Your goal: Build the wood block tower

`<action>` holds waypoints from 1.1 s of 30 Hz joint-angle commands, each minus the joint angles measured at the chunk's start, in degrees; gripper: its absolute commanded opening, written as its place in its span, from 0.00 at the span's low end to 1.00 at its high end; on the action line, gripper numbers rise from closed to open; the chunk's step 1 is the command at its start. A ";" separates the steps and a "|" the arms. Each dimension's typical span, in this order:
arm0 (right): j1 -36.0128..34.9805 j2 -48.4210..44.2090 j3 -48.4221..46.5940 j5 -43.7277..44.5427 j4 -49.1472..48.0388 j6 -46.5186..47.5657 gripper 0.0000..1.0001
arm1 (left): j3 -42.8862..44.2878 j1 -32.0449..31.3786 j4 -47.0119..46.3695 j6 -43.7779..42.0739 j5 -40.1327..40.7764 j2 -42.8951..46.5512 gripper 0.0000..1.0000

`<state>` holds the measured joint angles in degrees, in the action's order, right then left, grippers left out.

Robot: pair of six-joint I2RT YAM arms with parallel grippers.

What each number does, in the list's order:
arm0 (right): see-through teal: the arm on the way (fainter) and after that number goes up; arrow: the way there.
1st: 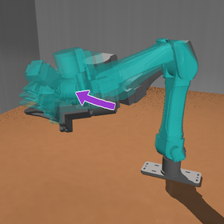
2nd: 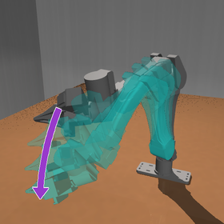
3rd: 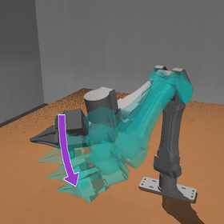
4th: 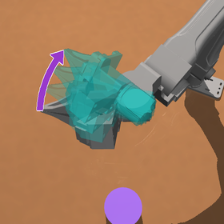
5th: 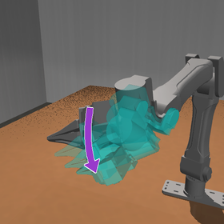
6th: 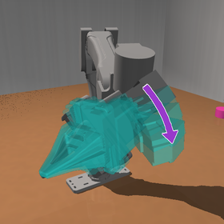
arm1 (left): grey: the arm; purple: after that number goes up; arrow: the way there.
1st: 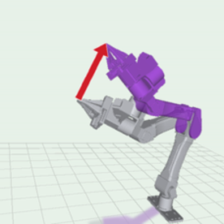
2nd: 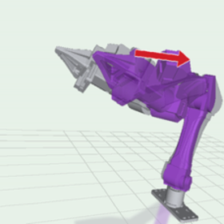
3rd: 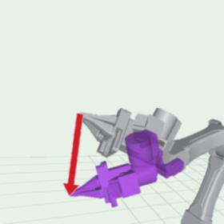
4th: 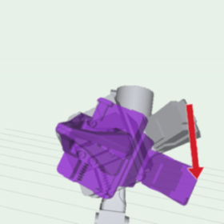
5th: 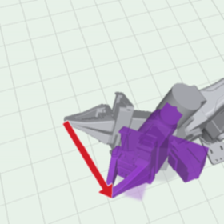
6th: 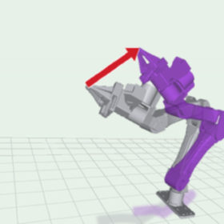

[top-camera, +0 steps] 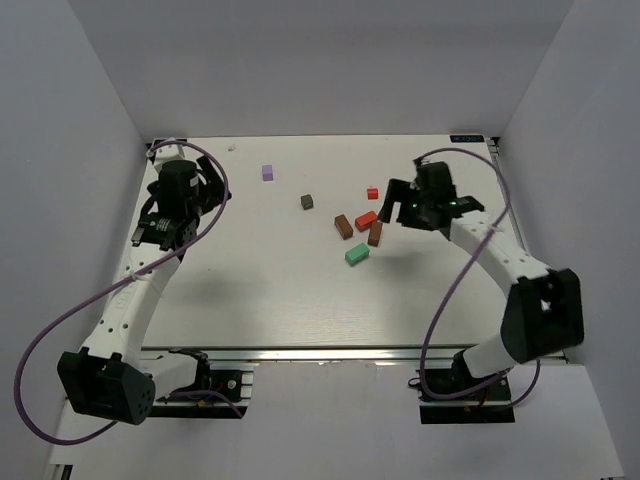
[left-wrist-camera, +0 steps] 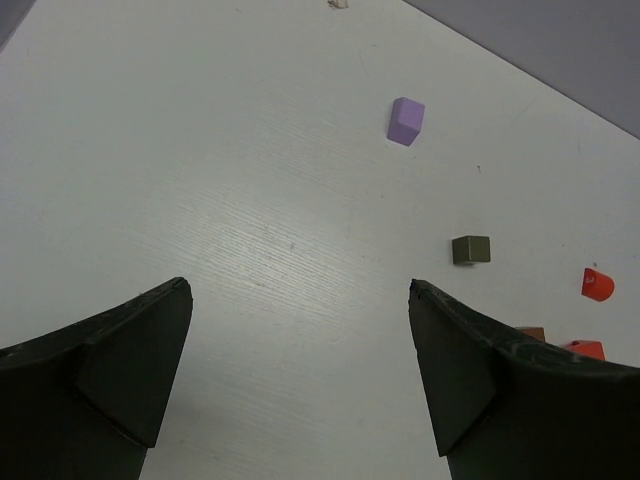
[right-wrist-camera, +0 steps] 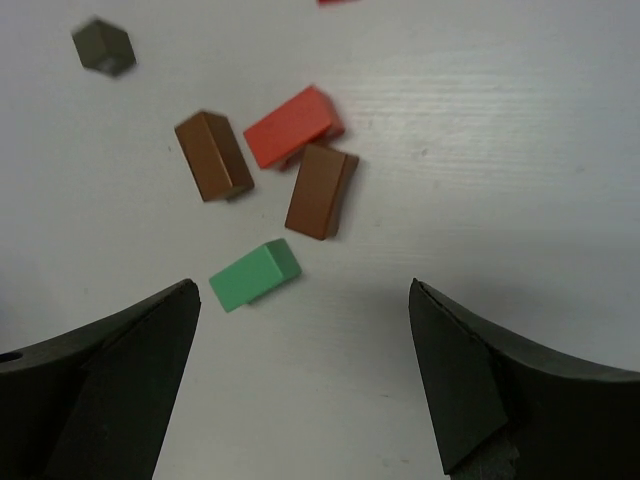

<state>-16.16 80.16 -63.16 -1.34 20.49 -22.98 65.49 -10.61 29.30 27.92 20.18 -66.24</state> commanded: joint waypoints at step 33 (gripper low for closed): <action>-8.97 24.87 -17.61 1.64 -0.30 24.87 0.22 | -2.74 0.06 -1.79 0.03 -9.46 -1.70 0.98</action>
<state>-24.93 110.13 -76.40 6.59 19.46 -10.68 62.48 -10.61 28.18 28.32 12.32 -68.86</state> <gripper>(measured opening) 0.416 0.983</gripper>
